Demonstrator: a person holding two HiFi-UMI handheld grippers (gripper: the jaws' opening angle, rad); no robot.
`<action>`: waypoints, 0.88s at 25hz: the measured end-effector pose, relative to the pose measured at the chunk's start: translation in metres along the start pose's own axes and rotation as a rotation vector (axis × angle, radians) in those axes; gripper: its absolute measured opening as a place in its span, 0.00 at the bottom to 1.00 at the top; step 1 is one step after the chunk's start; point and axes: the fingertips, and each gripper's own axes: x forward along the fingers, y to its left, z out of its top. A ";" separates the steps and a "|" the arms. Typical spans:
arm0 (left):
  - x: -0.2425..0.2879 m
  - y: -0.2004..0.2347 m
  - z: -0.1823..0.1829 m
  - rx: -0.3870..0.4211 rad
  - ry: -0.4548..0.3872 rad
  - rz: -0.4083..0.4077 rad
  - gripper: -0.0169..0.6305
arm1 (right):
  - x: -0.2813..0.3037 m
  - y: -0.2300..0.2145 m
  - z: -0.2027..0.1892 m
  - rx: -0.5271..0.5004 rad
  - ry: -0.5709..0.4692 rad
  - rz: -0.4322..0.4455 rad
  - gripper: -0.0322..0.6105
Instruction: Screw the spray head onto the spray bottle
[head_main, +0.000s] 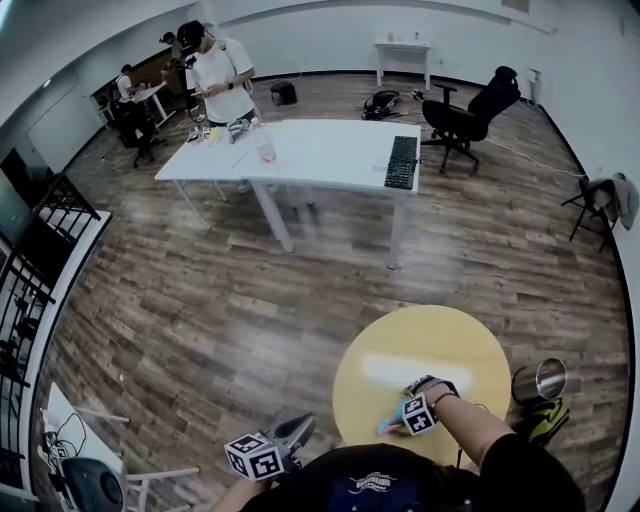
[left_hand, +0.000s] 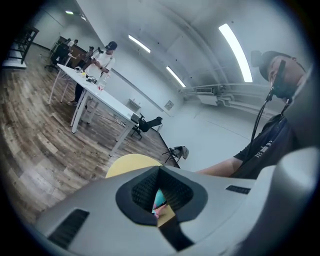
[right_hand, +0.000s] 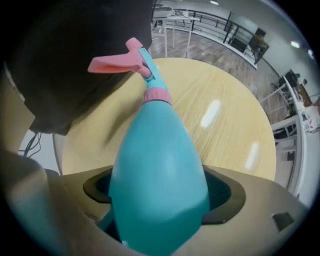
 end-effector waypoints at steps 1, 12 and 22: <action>0.003 -0.004 -0.004 -0.003 0.005 0.007 0.04 | 0.002 0.001 -0.001 0.009 -0.020 0.023 0.82; 0.054 -0.084 -0.031 0.044 0.027 -0.051 0.04 | -0.081 0.029 -0.051 0.596 -0.458 -0.235 0.74; 0.173 -0.259 -0.036 0.079 0.186 -0.305 0.05 | -0.308 0.116 -0.175 0.547 -0.385 -0.848 0.74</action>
